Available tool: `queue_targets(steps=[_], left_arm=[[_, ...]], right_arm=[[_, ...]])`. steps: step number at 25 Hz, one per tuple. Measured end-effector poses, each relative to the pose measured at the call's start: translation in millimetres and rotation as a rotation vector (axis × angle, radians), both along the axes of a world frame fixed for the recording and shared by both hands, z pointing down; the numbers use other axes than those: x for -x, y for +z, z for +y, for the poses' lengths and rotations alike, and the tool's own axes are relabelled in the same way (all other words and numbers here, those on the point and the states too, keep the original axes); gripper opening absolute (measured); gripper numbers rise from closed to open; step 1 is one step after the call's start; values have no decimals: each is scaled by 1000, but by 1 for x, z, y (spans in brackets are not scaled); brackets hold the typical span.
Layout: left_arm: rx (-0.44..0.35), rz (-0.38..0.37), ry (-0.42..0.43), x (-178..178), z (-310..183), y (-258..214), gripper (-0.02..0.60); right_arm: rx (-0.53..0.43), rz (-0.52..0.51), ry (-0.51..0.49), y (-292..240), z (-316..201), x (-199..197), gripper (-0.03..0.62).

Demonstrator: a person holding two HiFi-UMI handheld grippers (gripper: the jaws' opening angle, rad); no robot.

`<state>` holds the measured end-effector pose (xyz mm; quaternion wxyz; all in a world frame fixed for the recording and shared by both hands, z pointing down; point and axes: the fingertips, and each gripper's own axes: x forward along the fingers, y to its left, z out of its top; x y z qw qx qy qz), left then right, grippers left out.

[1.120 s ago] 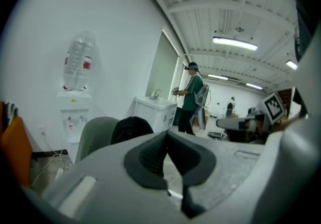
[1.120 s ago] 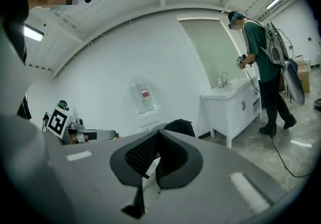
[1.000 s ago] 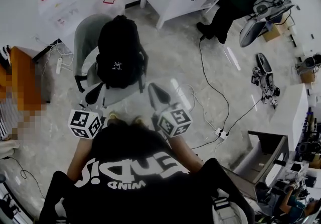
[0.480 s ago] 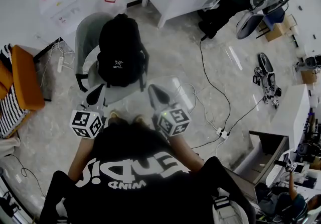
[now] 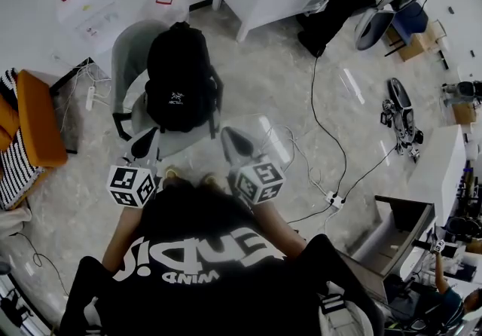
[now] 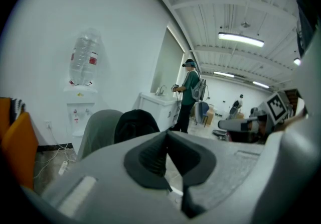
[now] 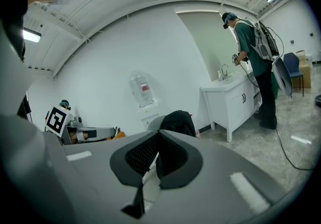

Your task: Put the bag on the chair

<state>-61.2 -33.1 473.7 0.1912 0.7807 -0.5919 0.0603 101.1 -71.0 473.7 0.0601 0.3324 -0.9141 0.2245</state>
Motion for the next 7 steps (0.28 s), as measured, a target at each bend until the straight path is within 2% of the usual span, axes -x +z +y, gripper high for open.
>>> queue_targets(steps=[7], left_arm=[[16,-1,-6,-2,2,3,2]], right_arm=[[9,-3,-3,1,1,-2,0]])
